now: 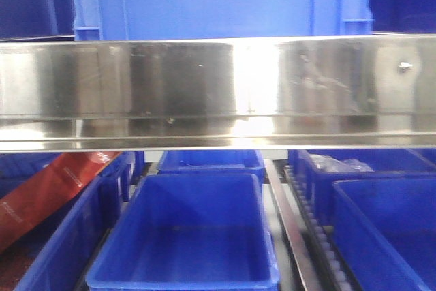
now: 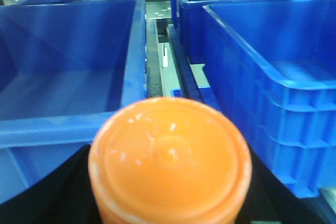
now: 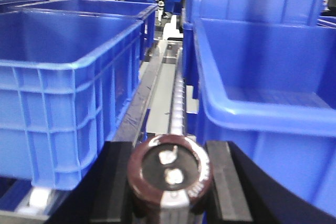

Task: Place cylindrical capacitor in blue bin on shelf

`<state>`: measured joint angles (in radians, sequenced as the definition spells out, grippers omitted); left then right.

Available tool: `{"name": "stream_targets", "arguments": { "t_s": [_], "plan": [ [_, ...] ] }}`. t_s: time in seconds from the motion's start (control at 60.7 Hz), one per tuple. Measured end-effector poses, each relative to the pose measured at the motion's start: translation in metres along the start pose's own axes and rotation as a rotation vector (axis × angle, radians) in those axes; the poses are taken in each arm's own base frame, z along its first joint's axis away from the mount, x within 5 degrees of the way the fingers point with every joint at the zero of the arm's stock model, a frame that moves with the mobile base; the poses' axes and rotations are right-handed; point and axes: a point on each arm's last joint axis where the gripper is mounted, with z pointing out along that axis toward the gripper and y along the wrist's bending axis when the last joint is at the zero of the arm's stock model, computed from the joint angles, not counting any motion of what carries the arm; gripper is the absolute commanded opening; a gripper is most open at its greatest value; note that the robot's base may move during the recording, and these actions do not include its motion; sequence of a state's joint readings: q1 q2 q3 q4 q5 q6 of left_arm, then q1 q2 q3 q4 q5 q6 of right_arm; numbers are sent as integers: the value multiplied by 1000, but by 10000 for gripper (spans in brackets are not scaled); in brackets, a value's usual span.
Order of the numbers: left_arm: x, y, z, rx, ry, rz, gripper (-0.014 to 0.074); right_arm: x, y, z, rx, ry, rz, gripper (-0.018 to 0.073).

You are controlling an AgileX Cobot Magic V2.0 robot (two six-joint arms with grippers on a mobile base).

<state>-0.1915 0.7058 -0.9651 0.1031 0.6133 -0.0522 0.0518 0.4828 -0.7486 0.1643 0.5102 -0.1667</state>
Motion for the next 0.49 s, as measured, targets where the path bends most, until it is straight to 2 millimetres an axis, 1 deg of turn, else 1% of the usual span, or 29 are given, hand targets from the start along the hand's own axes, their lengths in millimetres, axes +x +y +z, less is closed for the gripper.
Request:
{"name": "stream_targets", "arguments": {
  "t_s": [0.494],
  "plan": [
    [0, 0, 0, 0, 0, 0, -111, 0, 0, 0, 0, 0, 0, -162]
  ]
}}
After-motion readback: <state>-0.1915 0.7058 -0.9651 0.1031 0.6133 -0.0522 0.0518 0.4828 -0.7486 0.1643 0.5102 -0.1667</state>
